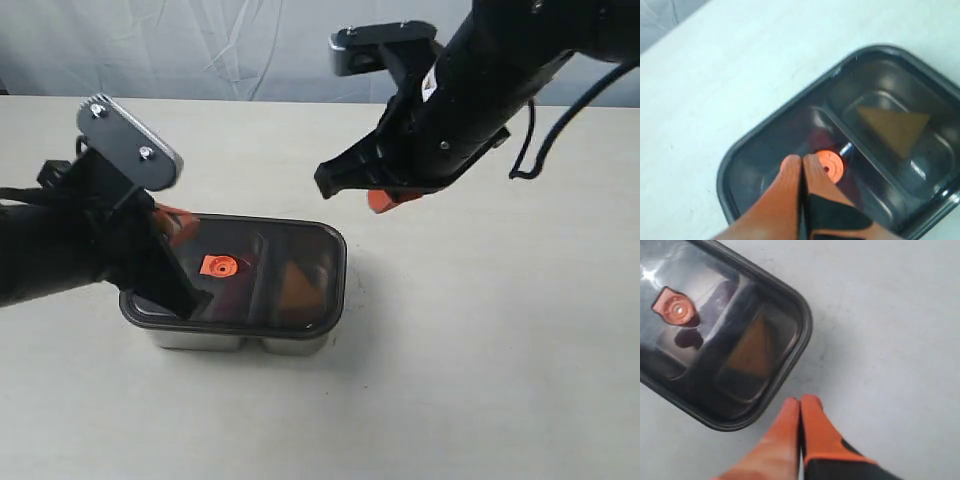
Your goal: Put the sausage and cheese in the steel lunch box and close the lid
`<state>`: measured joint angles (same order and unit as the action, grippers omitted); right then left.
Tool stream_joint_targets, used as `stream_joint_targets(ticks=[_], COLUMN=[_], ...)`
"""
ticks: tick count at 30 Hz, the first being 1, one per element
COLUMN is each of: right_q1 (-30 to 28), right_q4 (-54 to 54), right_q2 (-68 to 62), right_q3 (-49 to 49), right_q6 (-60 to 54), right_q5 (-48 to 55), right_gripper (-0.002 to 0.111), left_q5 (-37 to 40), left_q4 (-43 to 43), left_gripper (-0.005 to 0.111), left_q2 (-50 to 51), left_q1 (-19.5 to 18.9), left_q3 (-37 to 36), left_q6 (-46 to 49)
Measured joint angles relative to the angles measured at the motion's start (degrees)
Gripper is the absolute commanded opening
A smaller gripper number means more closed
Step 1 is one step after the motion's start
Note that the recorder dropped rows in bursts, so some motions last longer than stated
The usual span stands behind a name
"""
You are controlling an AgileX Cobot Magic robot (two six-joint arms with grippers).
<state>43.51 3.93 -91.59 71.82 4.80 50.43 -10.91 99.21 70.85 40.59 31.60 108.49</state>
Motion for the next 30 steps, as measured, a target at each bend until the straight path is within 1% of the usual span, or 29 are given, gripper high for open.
stream_joint_targets(ticks=[1,3,5,7,9,13,20,22,24,26,27,30], right_q1=[0.0,0.08,0.08,0.08,0.08,0.08,0.08,0.08,0.08,0.08,0.08,0.08], right_q4=[-1.95,-10.33,-15.57,-15.89,-13.89,-11.2,-11.08,-11.08,-10.86,-10.86,-10.86,-10.76], right_q2=[0.87,4.15,5.9,6.34,6.34,6.34,6.34,6.34,6.34,6.34,6.34,6.34], right_q3=[0.0,0.0,0.0,0.0,0.0,0.0,0.0,0.0,0.0,0.0,0.0,0.0], right_q6=[1.12,6.47,9.18,9.92,10.16,10.39,10.39,10.39,10.39,10.39,10.39,10.39], right_q5=[0.36,2.51,4.3,5.36,5.77,3.97,-2.19,-3.84,-6.0,-7.95,-8.79,-10.23], right_gripper=[-0.001,-0.001,-0.001,-0.001,-0.001,-0.001,-0.001,-0.001,-0.001,-0.001,-0.001,-0.001], left_q5=[0.0,-0.34,-0.45,-0.45,-0.45,-0.45,-1.09,-1.38,-1.39,0.85,3.19,8.92], left_q4=[0.0,0.0,0.0,0.0,0.0,0.0,0.0,0.11,0.11,0.11,0.33,0.38], left_gripper=[0.0,0.0,0.0,0.0,0.0,0.0,0.0,0.0,0.0,0.0,0.0,0.0], left_q2=[-1.81,-9.28,-16.1,-21.22,-25.06,-29.86,-30.64,-31.01,-32.12,-34.19,-35.84,-39.4], left_q1=[0.0,0.0,0.0,0.0,0.0,0.0,0.0,0.0,-0.38,-3.47,-6.25,-12.29], left_q3=[0.0,0.0,0.0,0.0,0.0,0.0,0.0,-0.12,-0.47,-1.74,-3.38,-8.06], left_q6=[-0.11,-0.11,-0.11,-0.11,-0.11,-0.11,0.0,-1.33,-5.53,-10.07,-12.07,-13.4])
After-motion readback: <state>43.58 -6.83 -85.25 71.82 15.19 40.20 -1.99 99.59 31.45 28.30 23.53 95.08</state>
